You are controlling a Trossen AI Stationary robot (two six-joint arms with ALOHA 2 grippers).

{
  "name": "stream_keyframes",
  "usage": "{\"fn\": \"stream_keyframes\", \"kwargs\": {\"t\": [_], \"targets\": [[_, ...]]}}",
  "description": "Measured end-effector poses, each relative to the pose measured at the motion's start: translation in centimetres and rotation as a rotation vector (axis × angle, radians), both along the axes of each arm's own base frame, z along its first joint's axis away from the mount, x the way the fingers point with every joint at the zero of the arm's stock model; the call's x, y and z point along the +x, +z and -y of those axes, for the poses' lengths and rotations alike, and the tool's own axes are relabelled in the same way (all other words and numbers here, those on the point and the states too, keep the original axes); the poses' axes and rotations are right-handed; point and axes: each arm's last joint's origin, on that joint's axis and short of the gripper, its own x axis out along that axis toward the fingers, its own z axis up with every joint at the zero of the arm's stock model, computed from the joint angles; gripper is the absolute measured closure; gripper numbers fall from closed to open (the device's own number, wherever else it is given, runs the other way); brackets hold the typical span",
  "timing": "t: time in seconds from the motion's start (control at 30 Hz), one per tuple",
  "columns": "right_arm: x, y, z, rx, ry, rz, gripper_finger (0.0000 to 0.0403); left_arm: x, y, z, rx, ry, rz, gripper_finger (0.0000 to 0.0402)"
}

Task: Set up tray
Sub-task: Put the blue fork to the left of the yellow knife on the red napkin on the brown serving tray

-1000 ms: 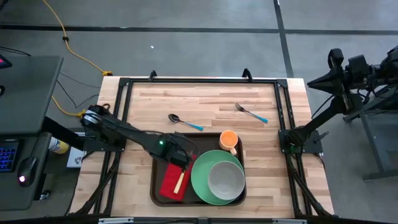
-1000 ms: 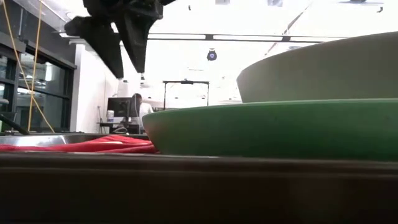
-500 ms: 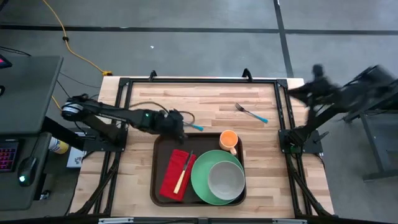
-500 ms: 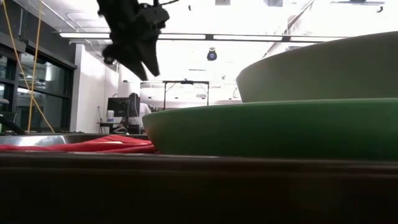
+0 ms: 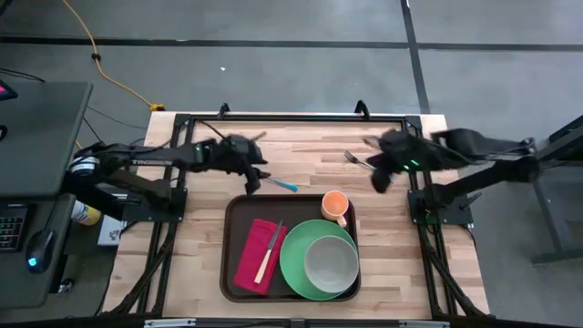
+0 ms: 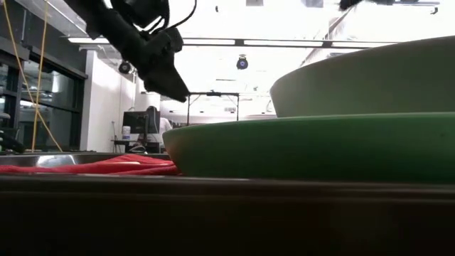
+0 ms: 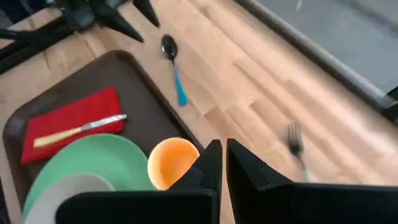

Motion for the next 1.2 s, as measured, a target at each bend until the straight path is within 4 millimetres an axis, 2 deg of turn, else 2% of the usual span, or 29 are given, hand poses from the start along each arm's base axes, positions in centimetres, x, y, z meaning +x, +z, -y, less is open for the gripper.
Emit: {"fn": "stream_keyframes", "kwargs": {"t": [0.13,0.23,0.5,0.7,0.9,1.0,1.2], "targets": [[2.8,-2.6,3.5,0.091,-0.035,-0.011,0.0402,-1.2,1.6,-1.9,0.062,-0.092,0.085,0.016],[4.0,-4.7,6.3,0.164,-0.062,-0.091,0.0402,-2.3,2.9,-2.8,0.104,-0.147,0.153,0.016],[4.7,-9.6,12.0,0.294,-0.16,-0.439,0.0402,-4.8,5.5,-3.1,0.158,-0.329,0.305,0.016],[5.6,-13.2,15.6,0.432,-0.108,-0.544,0.0402,-6.2,7.0,-2.4,0.186,-0.43,0.394,0.016],[6.7,-16.8,17.4,0.533,-0.002,-0.626,0.0388,-7.0,7.8,-1.8,0.217,-0.476,0.436,0.016],[7.0,-18.0,17.7,0.534,0.033,-0.682,0.0356,-7.2,7.9,-1.7,0.218,-0.476,0.441,0.016],[7.1,-19.0,18.2,0.474,0.032,-0.763,0.0271,-7.4,7.9,-1.6,0.188,-0.476,0.438,0.016]]}}
